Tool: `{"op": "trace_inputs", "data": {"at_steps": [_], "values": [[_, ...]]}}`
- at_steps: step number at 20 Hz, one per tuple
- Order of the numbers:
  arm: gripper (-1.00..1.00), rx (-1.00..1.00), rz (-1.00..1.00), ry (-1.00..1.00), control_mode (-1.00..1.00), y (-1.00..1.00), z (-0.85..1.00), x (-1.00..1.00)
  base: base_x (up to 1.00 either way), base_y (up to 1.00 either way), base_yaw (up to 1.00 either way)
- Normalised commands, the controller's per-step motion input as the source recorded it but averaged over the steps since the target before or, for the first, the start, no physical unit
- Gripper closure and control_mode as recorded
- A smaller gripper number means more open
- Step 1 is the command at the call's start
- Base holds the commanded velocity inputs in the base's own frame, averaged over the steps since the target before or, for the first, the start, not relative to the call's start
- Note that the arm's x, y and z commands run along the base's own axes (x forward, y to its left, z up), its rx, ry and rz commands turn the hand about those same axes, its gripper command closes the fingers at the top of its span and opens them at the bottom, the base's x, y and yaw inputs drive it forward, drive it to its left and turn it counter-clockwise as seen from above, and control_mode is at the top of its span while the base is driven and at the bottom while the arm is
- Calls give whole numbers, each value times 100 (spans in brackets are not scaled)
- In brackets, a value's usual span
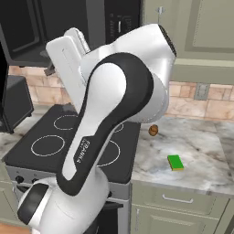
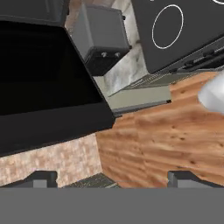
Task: Place the sponge inside the microwave to prepare for sanitizing.
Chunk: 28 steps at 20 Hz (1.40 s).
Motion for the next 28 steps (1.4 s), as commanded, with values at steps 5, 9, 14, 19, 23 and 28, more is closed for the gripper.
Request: {"op": "trace_inputs", "data": {"at_steps": [5,9,14,19,23,28], "values": [[-100,11,21,0,-100,9,-61,99,0,0,0],[-100,0,2,0,-100,45,-26,65,0,0,0],[-100,5,-3,-1,-100,18,-2,44,0,0,0],[-100,16,0,0,-100,19,4,8,0,0,0],[-100,11,-2,0,-100,40,0,5,0,0,0],[-100,12,0,4,-100,54,3,0,0,0,0]]}}
